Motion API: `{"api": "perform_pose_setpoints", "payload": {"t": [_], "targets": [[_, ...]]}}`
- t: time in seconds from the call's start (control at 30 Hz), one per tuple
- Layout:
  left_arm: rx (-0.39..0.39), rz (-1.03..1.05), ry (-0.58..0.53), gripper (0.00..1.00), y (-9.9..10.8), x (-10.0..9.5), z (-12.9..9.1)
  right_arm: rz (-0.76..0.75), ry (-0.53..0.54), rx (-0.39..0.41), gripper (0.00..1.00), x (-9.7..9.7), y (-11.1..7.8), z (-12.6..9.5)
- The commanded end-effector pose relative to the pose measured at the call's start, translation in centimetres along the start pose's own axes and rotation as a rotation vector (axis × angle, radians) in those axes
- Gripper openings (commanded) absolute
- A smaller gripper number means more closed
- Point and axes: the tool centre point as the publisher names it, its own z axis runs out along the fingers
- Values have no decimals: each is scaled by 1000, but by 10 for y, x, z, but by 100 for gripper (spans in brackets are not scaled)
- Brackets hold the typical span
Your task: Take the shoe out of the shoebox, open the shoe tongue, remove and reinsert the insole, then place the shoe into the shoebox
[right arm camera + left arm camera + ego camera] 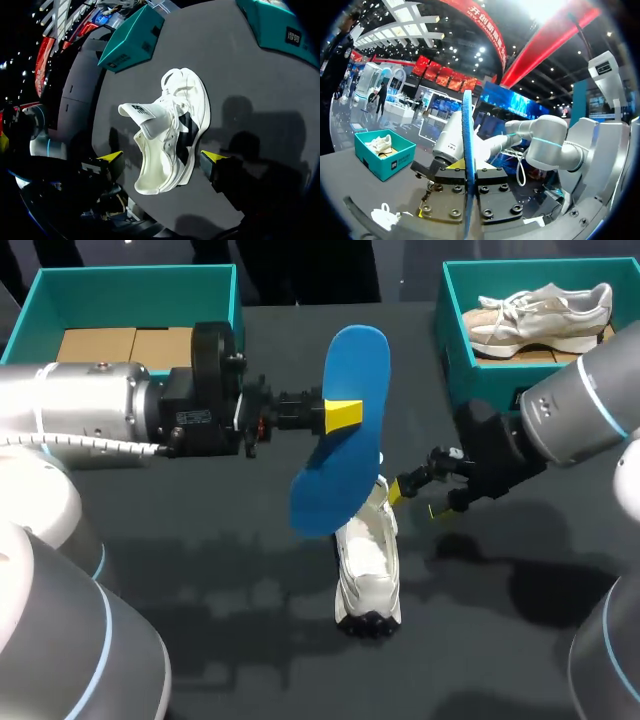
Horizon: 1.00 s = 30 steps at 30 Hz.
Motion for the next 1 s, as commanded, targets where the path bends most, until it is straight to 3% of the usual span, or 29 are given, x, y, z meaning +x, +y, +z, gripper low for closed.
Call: {"api": "perform_pose_setpoints", "payload": {"t": [0.03,0.17,0.53,0.73,1.0], "targets": [[-5,346,31,0,1,-6,-8,-2,109,-16,100,0,-10,-13],[-39,644,56,0,-3,-21,-11,-3,161,0,100,6,-5,-16],[-39,644,56,0,-3,-21,-11,-3,161,0,100,6,-5,-16],[-91,908,45,0,13,-42,-8,39,249,2,100,10,8,-22],[-117,1188,28,0,19,-62,-6,63,328,-7,100,19,27,-37]]}}
